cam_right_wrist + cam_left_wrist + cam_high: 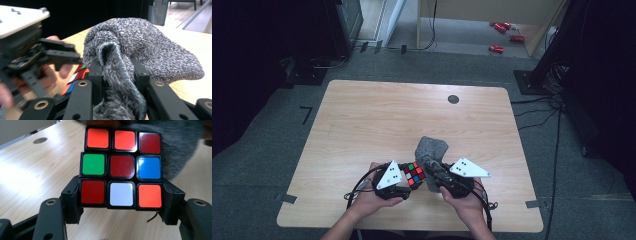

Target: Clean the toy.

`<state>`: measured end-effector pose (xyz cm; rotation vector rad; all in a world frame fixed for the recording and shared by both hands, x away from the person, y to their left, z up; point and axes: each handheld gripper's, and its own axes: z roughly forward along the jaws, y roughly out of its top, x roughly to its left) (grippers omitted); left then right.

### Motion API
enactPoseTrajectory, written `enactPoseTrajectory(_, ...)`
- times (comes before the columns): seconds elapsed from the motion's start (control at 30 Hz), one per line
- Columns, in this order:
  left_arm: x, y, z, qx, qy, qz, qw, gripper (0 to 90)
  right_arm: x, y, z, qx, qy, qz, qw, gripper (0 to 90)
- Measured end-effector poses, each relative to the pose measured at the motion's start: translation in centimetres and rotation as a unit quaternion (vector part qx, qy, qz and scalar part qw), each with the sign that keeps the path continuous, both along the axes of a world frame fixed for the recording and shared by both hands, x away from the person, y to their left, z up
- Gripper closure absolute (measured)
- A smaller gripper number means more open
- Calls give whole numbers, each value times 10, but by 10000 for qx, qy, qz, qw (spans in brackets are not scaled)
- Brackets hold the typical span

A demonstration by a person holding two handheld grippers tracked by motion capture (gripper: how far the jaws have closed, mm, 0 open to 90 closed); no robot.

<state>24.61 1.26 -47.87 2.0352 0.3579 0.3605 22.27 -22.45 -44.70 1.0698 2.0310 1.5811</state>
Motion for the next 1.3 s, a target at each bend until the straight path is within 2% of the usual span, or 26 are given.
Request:
enactPoseTrajectory(0.1,1,1,3,-65,-30,91,9999,348,5,-8,-8,89,211,-149,9996,680)
enactPoseTrajectory(0.17,4,5,3,-87,13,206,9997,348,5,-8,-10,66,251,-151,9995,680)
enactPoseTrajectory(0.27,7,7,1,-46,145,201,9997,348,0,-2,-4,44,147,-4,9999,680)
enactPoseTrajectory(0.37,2,1,-1,-11,113,63,9999,349,-3,2,3,63,23,58,10000,678)
enactPoseTrajectory(0.47,-1,-3,1,-21,-6,5,10000,348,1,-2,0,160,97,-43,9998,677)
enactPoseTrajectory(0.53,2,1,3,-98,59,59,9999,348,4,-7,-4,130,194,-132,9996,677)
enactPoseTrajectory(0.6,5,4,3,-69,124,63,9999,348,4,-8,-8,111,270,-136,9995,677)
enactPoseTrajectory(0.73,6,5,-2,10,213,65,9998,348,0,1,-8,-155,199,-124,9996,678)
enactPoseTrajectory(0.87,2,-1,-3,42,174,-67,9998,348,-3,1,-2,46,111,-33,9999,679)
enactPoseTrajectory(0.93,1,-3,-2,61,115,-93,9999,348,-2,-1,-2,72,86,-49,9999,678)
enactPoseTrajectory(1.0,1,-1,-1,76,70,-65,9999,348,1,-3,-6,77,143,-82,9998,678)
enactPoseTrajectory(1.07,3,3,0,50,83,7,10000,348,3,-5,-12,65,255,-131,9996,678)
enactPoseTrajectory(1.13,6,6,0,36,111,62,9999,348,2,-3,-13,39,272,-87,9996,678)
enactPoseTrajectory(1.2,7,7,-1,-2,144,90,9999,348,0,0,-9,26,202,-46,9998,678)
enactPoseTrajectory(1.3,5,3,-3,56,191,84,9998,348,-4,3,-4,85,66,30,9999,677)
